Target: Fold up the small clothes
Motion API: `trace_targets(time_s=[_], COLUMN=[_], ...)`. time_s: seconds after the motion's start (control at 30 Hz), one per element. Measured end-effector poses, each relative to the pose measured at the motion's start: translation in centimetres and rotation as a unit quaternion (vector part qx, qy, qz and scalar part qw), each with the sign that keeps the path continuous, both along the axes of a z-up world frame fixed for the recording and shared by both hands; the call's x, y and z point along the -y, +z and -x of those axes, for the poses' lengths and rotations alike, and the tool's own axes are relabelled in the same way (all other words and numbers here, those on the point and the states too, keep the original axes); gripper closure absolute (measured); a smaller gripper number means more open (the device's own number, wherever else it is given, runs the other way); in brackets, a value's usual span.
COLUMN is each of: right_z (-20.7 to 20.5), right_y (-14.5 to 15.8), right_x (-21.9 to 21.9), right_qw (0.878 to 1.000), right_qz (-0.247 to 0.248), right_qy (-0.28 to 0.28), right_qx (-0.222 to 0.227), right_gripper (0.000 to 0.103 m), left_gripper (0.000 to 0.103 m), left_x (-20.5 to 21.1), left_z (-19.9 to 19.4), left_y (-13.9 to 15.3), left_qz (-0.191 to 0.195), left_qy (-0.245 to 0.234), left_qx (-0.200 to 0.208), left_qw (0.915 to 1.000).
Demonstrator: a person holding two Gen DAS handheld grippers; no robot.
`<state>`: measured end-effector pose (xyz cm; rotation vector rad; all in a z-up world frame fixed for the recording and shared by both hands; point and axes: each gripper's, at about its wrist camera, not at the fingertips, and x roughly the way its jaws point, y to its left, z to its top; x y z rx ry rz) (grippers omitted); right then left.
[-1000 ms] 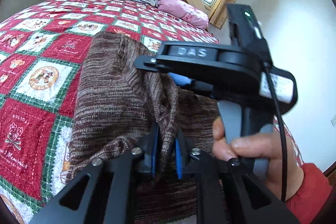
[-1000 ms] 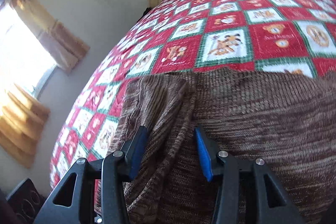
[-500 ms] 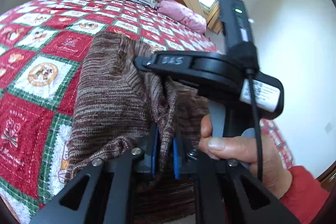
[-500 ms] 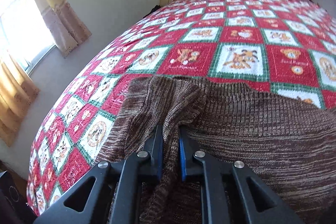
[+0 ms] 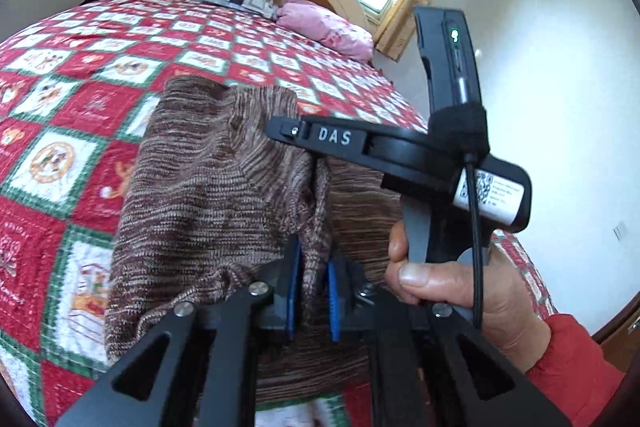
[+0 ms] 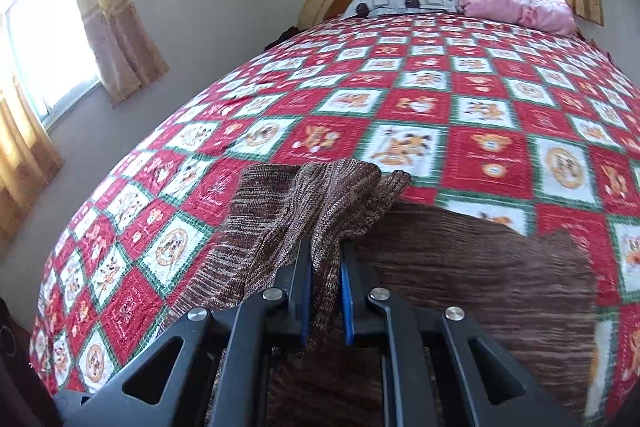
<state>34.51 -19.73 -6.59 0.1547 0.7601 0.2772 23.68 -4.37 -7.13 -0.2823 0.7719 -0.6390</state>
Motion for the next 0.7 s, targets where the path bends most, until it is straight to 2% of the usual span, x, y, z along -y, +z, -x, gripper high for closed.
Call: trace_targets(time_s=[0.53,0.7], right_z=[2.5,3.5], right_y=[0.3,0.2], right_x=[6.5,9.1], right_qw=[0.999,1.000], right_qz=[0.027,0.013], right_qy=[-0.019,-0.027], right_qx=[0.000,-0.002], right_gripper=[0.092,0.092], left_gripper=[0.090,0.090], left_x=[5.7,7.4], left_z=[1.3,1.9], left_y=[0.4,0.4], left_qz=[-0.021,-0.029], left_qy=[-0.036,-0.051], left_qx=[-0.009,-0.005], left_qw=[0.9991,0.9983])
